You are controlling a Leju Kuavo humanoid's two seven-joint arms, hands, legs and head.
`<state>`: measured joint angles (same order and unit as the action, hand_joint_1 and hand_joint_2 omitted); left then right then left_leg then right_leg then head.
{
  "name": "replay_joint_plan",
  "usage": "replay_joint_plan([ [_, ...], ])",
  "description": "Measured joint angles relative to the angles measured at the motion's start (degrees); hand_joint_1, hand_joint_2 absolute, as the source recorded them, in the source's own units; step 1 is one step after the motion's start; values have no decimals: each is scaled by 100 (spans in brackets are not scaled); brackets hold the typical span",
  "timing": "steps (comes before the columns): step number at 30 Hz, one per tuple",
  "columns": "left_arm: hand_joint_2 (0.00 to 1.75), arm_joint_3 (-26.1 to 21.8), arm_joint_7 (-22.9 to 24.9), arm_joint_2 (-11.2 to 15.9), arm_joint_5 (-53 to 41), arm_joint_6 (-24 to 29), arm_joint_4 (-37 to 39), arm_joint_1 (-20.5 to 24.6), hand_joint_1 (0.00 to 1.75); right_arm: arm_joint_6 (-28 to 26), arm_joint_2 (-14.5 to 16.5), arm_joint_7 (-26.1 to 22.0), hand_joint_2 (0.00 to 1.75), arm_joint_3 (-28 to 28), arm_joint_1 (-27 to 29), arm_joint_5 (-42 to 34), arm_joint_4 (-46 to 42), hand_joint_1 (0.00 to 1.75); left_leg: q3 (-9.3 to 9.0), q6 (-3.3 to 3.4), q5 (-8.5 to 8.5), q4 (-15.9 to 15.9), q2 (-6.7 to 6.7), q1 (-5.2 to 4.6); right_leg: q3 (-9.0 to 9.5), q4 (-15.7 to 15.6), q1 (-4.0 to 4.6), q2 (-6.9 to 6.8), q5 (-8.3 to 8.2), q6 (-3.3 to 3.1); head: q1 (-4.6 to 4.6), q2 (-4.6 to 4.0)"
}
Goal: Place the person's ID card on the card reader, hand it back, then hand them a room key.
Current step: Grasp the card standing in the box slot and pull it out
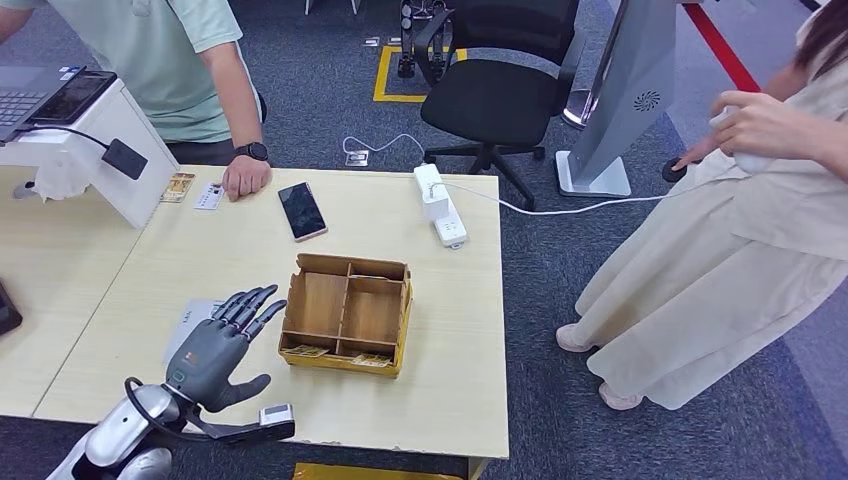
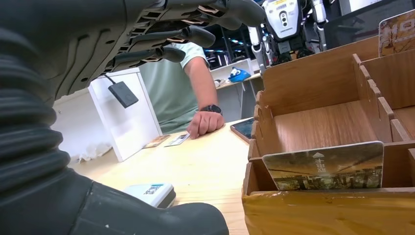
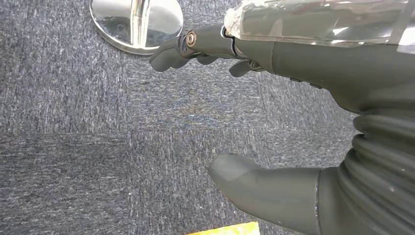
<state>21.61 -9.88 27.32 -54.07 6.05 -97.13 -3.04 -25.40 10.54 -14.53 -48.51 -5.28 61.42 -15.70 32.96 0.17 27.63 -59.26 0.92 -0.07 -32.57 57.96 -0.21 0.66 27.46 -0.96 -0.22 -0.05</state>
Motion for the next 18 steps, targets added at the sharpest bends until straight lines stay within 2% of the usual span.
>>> replay_joint_plan([
  [18, 175, 456, -81, -189, -1, -63, 348, 341, 0, -9, 0, 51, 175, 95, -34, 49, 5, 0, 1, 0, 0, 0, 0, 0, 0, 0, 0, 1, 0, 0, 0, -1],
])
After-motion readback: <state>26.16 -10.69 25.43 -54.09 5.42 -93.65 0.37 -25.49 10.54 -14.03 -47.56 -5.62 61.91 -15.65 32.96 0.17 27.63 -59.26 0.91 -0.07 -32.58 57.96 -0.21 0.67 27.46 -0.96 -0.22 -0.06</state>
